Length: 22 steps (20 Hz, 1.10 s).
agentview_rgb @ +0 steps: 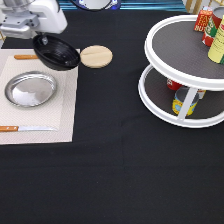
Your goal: Pick up the bowl from the lazy Susan and put bowl on the plate
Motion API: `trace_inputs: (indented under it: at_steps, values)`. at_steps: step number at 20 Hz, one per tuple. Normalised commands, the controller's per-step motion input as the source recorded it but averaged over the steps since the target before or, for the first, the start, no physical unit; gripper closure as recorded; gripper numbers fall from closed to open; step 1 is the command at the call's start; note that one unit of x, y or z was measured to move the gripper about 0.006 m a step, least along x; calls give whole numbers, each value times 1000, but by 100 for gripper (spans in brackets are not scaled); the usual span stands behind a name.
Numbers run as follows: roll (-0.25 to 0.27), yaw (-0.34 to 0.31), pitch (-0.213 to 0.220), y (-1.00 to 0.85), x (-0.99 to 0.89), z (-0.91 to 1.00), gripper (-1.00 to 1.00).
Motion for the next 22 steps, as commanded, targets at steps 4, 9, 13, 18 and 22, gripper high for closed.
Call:
trace_inputs:
  at_steps: [4, 9, 13, 18, 22]
  values:
    - [-28, -235, -125, -401, -213, -283, 100]
    - [-41, -311, -52, -143, 20, -53, 100]
    - [-61, -372, 0, 0, 3, -6, 100]
    - [-60, -341, 8, -29, 126, -52, 100]
    - [-47, -209, 47, 18, 322, -461, 100]
